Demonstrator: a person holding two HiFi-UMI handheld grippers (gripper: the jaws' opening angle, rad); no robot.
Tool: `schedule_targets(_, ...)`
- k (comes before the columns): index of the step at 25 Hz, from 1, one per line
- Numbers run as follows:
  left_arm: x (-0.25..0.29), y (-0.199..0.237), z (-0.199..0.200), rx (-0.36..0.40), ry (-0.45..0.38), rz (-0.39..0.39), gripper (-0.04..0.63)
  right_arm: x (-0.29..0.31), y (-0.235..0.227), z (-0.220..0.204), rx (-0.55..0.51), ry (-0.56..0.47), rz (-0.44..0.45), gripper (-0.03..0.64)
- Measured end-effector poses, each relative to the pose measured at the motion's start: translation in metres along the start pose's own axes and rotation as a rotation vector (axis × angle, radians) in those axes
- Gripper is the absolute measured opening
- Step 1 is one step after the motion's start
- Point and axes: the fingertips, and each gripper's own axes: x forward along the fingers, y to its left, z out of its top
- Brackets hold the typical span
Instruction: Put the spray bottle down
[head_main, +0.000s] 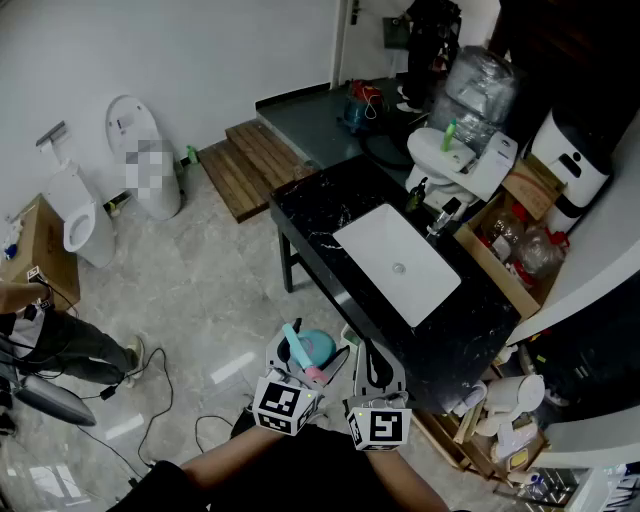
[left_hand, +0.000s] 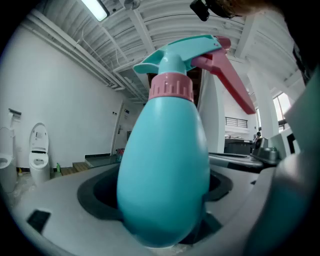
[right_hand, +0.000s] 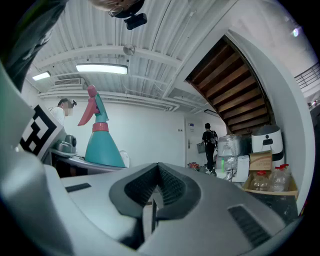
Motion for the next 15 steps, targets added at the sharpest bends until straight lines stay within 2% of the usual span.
schedule_targets(3,0.000,0.001,0.003,0.012,-0.006,0.002,0.446,0.003,0.002,0.005,-0.006,-0.009,0.008,0.009)
schedule_targets(7,-0.005,0.003,0.002,0.020,-0.012,0.016,0.446,-0.001,0.003,0.003,0.044,-0.023,0.023,0.009)
schedule_targets(15,-0.013,0.019,-0.003,0.017,0.000,0.061,0.446,-0.003,0.010,-0.019,0.087,0.026,0.044,0.009)
